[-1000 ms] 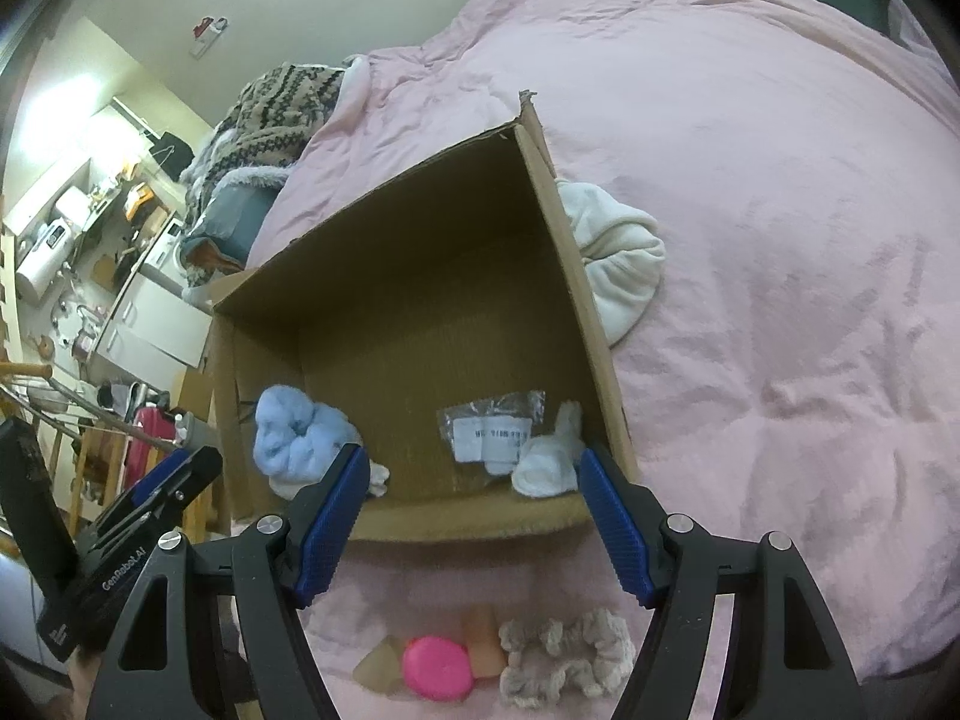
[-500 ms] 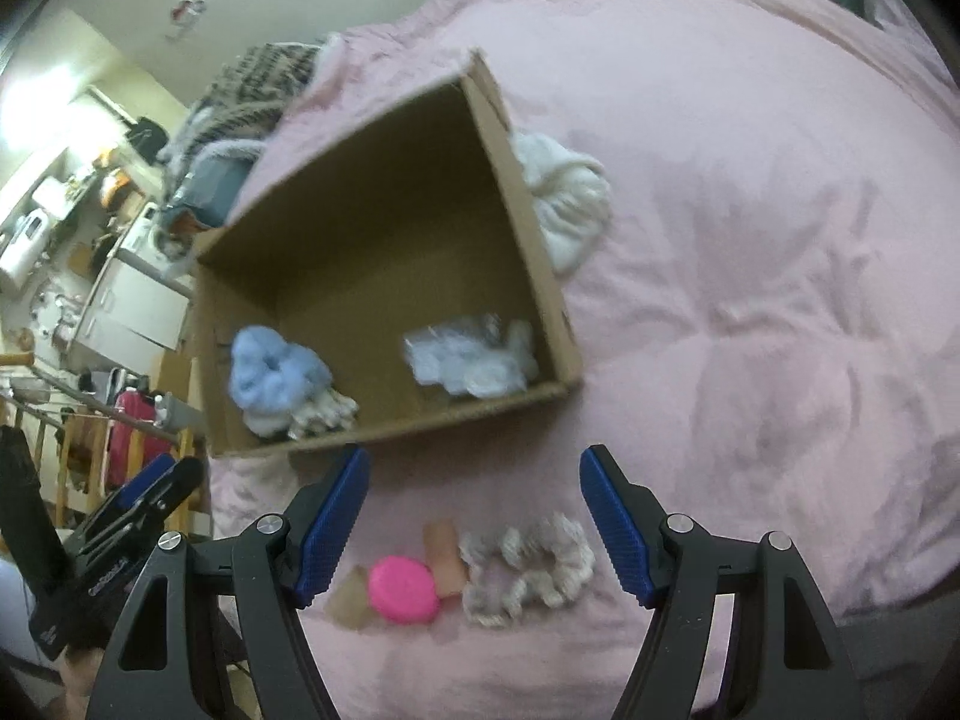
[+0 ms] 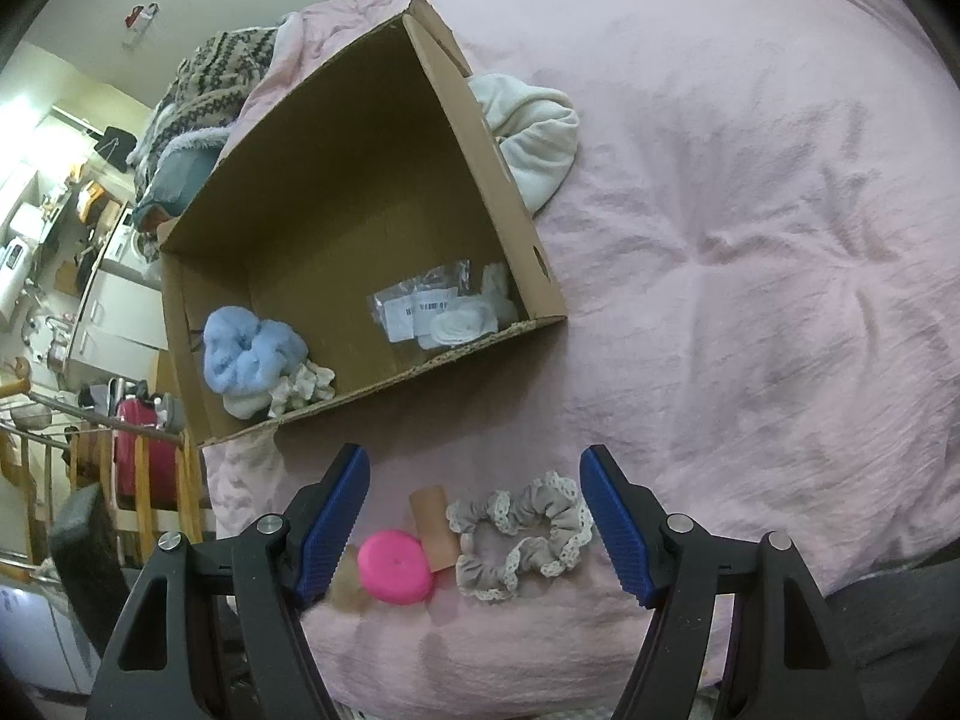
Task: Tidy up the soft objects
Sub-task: 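Grasp the tan sponge with the left tool while the right tool approaches the grey scrunchie, then grasp the grey lace scrunchie with the right tool and carry both toward the box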
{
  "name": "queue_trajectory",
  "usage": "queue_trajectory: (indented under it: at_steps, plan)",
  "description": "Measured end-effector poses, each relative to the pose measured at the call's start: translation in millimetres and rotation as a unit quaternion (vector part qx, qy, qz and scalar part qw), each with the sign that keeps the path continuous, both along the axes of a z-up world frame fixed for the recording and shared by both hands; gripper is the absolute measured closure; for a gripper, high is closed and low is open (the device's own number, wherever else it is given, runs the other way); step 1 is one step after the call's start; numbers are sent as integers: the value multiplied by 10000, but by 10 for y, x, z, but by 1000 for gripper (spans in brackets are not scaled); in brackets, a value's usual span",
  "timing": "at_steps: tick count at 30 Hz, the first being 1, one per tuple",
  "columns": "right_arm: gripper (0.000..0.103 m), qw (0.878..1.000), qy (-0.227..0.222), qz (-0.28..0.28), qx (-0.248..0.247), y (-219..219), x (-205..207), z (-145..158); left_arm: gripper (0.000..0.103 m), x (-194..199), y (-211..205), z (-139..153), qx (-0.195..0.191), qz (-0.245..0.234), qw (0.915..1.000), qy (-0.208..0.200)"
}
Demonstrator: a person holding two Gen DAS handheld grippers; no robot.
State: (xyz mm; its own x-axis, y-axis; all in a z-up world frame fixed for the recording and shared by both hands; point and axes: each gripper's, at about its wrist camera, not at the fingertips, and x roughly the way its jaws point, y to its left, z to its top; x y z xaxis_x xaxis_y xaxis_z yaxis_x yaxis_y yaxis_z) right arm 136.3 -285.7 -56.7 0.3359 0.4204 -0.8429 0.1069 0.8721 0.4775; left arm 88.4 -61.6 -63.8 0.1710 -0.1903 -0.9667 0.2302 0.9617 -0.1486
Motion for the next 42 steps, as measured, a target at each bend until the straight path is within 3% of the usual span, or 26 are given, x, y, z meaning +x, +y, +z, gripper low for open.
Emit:
queue_trajectory:
  at_steps: [3,6,12,16,22,27,31,36,42]
  plan:
    - [26,10000,21,-14,-11,2,15,-8,45,-13,-82,-108,402,-116,9991,-17]
    - [26,10000,76,-30,21,2,23,-37,49,5,-166,-197,491,-237,9985,89]
    - [26,9999,105,-15,-27,14,39,-62,74,19,-267,-392,476,-303,9978,358]
    - [26,9999,149,-39,-49,7,50,-88,90,6,-314,-369,500,-410,9975,288]
    - [26,9996,254,-82,-43,-32,41,-126,95,-4,-197,-204,336,-291,9988,188]
    - [26,9986,479,58,-232,9,22,-209,95,30,69,143,4,325,9992,-253]
    - [26,9955,751,324,-489,131,17,-337,95,15,305,353,-125,786,9950,-607]
    - [25,9884,949,745,-926,336,13,-477,95,6,383,513,-91,1039,9903,-917]
    - [25,9737,979,1211,-1661,602,39,-588,95,84,417,411,-45,1138,9891,-929]
